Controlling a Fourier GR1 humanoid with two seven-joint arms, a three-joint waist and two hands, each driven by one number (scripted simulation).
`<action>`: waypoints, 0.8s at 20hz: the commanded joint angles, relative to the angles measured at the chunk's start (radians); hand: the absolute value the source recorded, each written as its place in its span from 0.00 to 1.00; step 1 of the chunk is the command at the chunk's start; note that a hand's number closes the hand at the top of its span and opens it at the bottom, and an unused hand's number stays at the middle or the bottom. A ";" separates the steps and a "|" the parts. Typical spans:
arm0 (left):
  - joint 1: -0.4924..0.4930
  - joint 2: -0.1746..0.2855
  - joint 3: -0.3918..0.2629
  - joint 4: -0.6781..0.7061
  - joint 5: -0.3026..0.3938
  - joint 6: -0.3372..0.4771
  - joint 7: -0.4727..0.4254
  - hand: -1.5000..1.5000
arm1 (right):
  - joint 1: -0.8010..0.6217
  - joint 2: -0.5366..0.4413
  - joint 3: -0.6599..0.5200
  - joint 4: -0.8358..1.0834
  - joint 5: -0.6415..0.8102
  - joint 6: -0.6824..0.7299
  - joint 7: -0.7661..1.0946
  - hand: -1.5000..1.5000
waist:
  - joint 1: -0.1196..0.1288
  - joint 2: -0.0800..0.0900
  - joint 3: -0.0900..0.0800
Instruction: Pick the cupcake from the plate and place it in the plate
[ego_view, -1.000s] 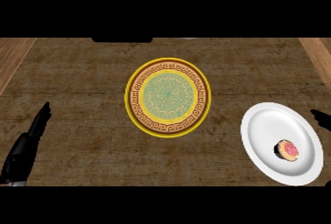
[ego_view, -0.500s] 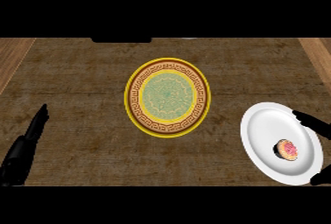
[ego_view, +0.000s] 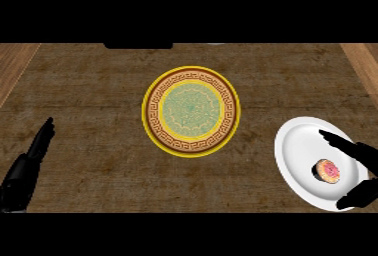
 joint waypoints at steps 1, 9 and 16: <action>-0.023 -0.025 0.022 0.018 -0.038 -0.028 -0.007 0.50 | -0.006 0.025 -0.018 0.064 0.068 -0.016 -0.071 0.00 | -0.001 0.000 0.000; -0.002 -0.059 0.056 0.029 -0.059 -0.049 -0.039 0.50 | -0.037 0.055 -0.060 0.096 0.073 -0.003 -0.142 1.00 | -0.001 0.000 0.000; 0.000 -0.067 0.064 -0.003 -0.059 -0.083 -0.005 0.50 | -0.173 0.084 -0.009 0.211 0.216 -0.133 -0.182 1.00 | 0.014 0.003 0.001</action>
